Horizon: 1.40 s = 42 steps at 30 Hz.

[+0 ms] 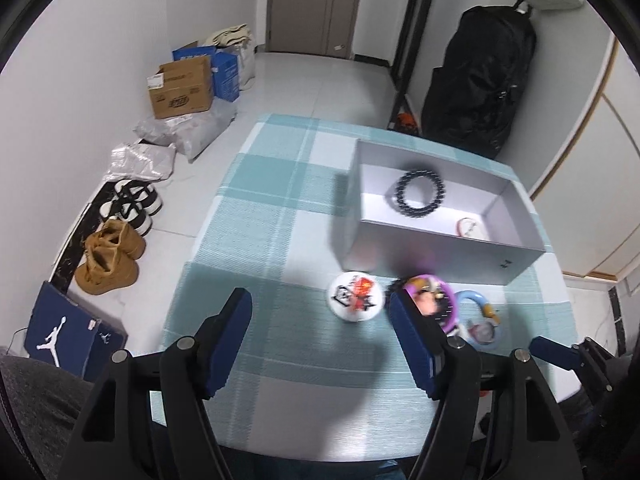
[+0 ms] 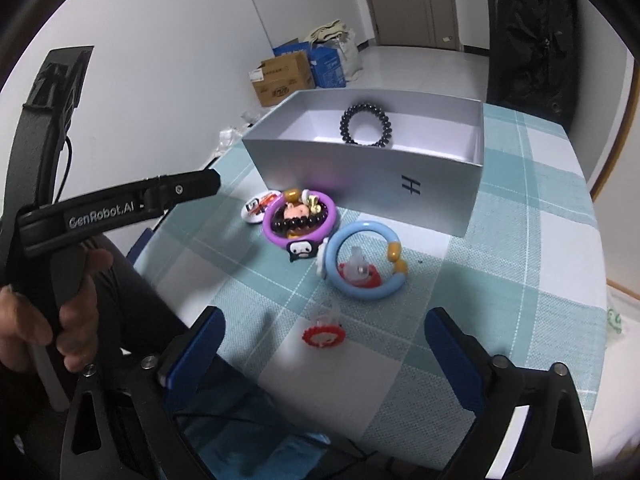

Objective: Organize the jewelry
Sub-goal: 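Grasp the red pacifier charm with the right tool while the left tool approaches the flag badge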

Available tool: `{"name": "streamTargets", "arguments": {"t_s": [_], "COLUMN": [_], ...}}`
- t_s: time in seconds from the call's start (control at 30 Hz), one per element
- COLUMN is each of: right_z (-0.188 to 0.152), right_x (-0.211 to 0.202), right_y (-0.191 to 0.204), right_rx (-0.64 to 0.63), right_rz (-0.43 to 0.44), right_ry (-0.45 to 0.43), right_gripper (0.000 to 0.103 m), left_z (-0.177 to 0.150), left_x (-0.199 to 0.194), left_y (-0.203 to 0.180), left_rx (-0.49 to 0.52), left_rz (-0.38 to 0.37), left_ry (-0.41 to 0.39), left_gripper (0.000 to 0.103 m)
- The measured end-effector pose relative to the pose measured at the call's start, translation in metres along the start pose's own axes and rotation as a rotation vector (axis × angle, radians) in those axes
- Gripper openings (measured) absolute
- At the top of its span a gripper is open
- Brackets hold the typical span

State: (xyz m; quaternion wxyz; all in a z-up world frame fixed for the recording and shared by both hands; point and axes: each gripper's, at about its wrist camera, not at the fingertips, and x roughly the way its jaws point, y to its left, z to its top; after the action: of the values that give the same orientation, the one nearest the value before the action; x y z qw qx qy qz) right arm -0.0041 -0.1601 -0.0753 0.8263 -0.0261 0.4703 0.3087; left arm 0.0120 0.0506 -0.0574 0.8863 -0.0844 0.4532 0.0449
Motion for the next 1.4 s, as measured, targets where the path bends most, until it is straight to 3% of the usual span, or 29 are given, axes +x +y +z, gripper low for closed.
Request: {"name": "streamTargets", "arguments": {"t_s": [0.37,0.5,0.57,0.7,1.0,1.17,1.4], "right_z": [-0.001,-0.003,-0.003,-0.005,-0.004,0.001,0.005], "right_x": [0.010,0.013,0.017,0.020,0.012,0.000,-0.006], "right_y": [0.009,0.013,0.014,0.014,0.011,0.000,-0.009], "right_rx": [-0.054,-0.076,-0.083,-0.094,-0.082,-0.032,0.013], "right_rz": [-0.038,-0.053,-0.061,-0.061,-0.039,-0.021,-0.004], "right_ry": [0.022,0.035,0.044,0.060,0.038,-0.003,-0.033], "right_gripper": [0.068,0.048,0.039,0.021,0.020,0.020,0.020], "left_z": [0.000,0.000,-0.001,-0.002,-0.003,-0.005,-0.006], "left_x": [0.007,0.010,0.013,0.018,0.029,0.038,0.041], "left_y": [0.018,0.020,0.019,0.022,0.022,0.010,-0.003], "left_rx": [-0.051,-0.057,-0.029,-0.026,-0.011,0.045,0.099], "left_rz": [0.031,0.040,0.099,0.101,0.025,0.051,0.015], "left_ry": [0.028,0.043,0.048,0.066,0.114,0.141,0.152], "left_gripper": [0.067,0.067,0.067,0.067,0.067,0.067,0.067]}}
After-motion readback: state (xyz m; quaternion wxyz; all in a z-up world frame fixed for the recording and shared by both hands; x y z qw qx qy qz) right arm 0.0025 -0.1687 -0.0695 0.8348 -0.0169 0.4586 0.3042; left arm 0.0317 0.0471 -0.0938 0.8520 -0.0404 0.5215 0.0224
